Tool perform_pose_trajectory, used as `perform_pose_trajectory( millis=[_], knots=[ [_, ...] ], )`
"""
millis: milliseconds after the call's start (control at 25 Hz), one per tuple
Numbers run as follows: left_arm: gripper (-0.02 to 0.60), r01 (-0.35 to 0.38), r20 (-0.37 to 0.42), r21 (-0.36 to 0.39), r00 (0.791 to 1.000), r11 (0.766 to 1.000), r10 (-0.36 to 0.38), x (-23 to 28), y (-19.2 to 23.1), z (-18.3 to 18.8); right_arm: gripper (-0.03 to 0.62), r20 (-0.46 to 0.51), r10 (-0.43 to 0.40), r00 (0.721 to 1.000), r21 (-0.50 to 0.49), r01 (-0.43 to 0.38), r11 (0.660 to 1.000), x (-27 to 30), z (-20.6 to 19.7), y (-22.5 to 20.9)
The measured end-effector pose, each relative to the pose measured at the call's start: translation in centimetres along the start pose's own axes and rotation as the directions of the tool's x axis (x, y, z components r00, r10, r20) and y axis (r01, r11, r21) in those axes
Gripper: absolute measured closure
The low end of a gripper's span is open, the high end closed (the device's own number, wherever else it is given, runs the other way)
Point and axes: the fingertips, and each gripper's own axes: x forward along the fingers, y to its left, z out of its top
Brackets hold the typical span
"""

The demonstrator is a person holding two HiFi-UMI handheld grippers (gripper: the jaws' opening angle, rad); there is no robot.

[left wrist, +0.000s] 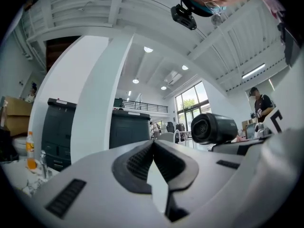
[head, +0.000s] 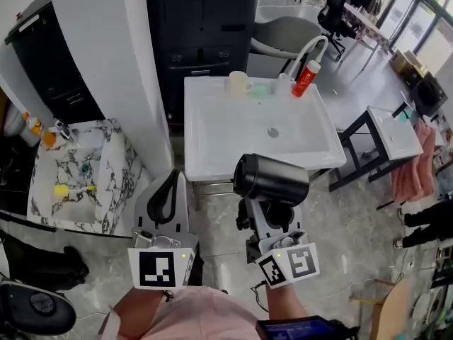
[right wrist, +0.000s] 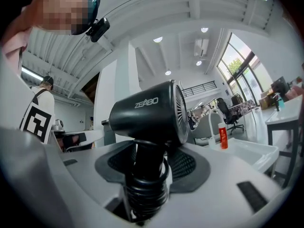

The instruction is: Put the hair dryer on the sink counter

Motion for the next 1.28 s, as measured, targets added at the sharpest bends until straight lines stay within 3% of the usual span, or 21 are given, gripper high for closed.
perform_pose_trajectory(
  millis=[320,680,920,1280],
  knots=[
    [0.572,0.045,0.036,0.029,0.998,0.999,-0.047,9.0,4.7,1.4,0.382,0.033,-0.019,0.999,-0.017,0.019,1.0,9.4,2.5,-0.7],
    [0.572,0.059,0.052,0.03,0.997,0.998,-0.061,13.7,6.1,1.5,0.382,0.019,-0.014,1.0,-0.048,0.015,0.999,14.6,3.7,-1.8],
    [0.572,0.028,0.042,0.042,0.999,0.999,-0.03,16.7,6.9,0.4,0.382,0.004,0.028,1.0,-0.048,-0.028,0.998,18.2,3.0,-3.4],
    [0.572,-0.026,-0.003,0.018,1.0,0.999,0.026,21.3,7.6,-1.8,0.382,-0.091,0.092,0.992,-0.031,-0.095,0.995,23.5,0.4,-6.5]
  ],
)
